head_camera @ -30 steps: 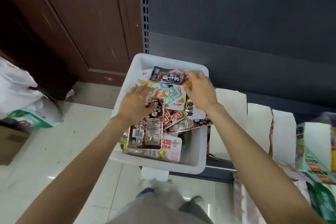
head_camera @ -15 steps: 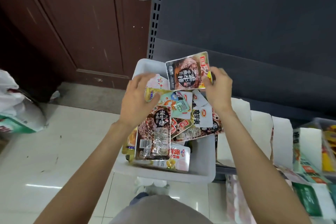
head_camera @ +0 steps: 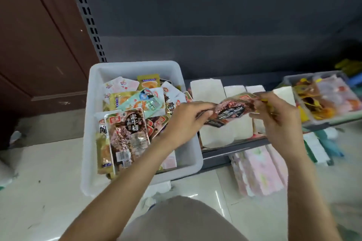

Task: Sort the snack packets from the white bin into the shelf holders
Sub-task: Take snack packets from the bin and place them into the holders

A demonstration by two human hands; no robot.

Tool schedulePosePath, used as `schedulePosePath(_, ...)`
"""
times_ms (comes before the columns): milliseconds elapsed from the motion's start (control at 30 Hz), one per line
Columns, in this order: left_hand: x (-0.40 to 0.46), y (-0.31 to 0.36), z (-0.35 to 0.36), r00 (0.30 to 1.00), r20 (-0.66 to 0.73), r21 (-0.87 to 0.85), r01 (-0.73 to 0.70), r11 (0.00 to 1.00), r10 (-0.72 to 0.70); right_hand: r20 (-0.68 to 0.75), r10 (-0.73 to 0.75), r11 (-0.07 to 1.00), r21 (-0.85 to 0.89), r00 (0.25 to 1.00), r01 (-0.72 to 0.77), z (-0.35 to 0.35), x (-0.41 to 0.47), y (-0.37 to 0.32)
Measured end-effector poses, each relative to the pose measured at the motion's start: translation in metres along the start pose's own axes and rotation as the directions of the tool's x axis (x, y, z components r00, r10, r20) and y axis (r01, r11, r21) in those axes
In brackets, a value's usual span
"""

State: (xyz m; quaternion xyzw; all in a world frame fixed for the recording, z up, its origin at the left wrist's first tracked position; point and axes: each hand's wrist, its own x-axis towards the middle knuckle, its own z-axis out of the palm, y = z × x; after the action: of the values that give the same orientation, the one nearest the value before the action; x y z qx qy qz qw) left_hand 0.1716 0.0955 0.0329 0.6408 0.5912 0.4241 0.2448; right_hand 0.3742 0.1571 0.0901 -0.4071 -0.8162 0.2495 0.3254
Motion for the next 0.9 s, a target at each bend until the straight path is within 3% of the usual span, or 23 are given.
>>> schedulePosePath(100, 0.006, 0.001, 0.037, 0.999, 0.032, -0.002, -0.007, 1.000, 0.007, -0.039, 0.015, 0.992, -0.124, 0.999, -0.020, -0.014, -0.021, 0.025)
schedulePosePath(267, 0.006, -0.025, 0.047, 0.998, 0.055, 0.404, -0.060, 0.913, 0.042, 0.072, 0.007, 0.993, -0.118, 0.997, 0.001, 0.007, -0.035, 0.048)
schedulePosePath(333, 0.005, -0.028, 0.046, 0.996, 0.068, 0.474, -0.090, 0.876, 0.066, 0.083, -0.016, 0.994, -0.107, 0.996, 0.024, 0.017, -0.038, 0.055)
schedulePosePath(467, 0.003, -0.024, 0.049, 0.994, 0.055, 0.450, -0.104, 0.887, 0.089, 0.051, -0.075, 0.994, -0.072, 0.996, 0.078, 0.031, -0.041, 0.062)
schedulePosePath(567, -0.003, -0.030, 0.049, 0.992, 0.112, 0.451, -0.110, 0.886, 0.066, 0.165, -0.092, 0.994, -0.043, 0.982, 0.101, 0.039, -0.046, 0.072)
schedulePosePath(767, -0.027, -0.029, 0.049, 0.954, 0.290, 0.615, -0.250, 0.748, 0.080, 0.354, -0.121, 0.975, -0.132, 0.927, 0.177, 0.039, -0.065, 0.082)
schedulePosePath(900, -0.040, -0.025, 0.053, 0.933, 0.343, 0.563, -0.295, 0.772, 0.106, 0.447, -0.027, 0.988, -0.123, 0.894, 0.092, 0.029, -0.070, 0.076)
